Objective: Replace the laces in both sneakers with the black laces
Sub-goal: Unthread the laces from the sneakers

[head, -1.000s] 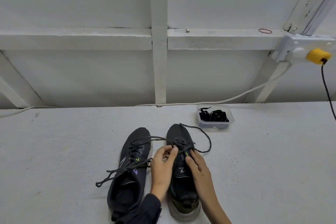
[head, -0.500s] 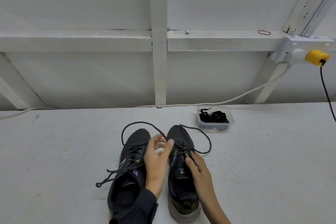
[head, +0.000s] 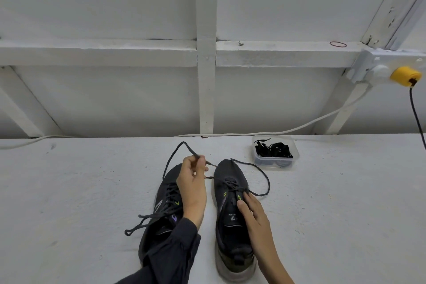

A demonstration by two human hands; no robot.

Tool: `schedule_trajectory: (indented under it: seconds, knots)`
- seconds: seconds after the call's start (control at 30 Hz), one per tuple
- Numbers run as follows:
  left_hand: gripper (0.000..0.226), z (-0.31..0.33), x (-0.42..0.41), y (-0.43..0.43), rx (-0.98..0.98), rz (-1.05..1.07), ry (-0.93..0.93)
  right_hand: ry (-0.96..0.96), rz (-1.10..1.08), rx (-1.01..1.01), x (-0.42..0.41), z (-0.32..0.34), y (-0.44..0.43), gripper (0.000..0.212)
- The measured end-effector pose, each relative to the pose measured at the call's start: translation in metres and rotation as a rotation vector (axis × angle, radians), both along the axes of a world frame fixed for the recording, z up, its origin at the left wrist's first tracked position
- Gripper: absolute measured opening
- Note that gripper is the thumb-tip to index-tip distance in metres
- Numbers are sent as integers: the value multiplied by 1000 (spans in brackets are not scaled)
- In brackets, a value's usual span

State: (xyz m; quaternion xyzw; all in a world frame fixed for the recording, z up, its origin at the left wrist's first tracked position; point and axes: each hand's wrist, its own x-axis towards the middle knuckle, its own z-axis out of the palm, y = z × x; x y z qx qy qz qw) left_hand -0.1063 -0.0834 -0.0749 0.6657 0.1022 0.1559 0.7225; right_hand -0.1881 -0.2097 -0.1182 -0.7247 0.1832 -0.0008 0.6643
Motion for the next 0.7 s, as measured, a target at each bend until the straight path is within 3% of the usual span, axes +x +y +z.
schedule_trajectory:
  seconds: [0.1,0.3,0.5,0.7]
  knots:
    - [9,-8,-6,-3,-55,-12,55,-10,-9,8,-1,2,2,47]
    - [18,-28,-21,-10,-168,-43,195,-66,-136,22,6,5,-11,17]
    - [10,-50,-40,-17,9,-230,207,-41,-3,-364,28,-9,-30,14]
    - [49,-55,-54,-17,81,-360,161,-97,69,-654,43,4,-29,11]
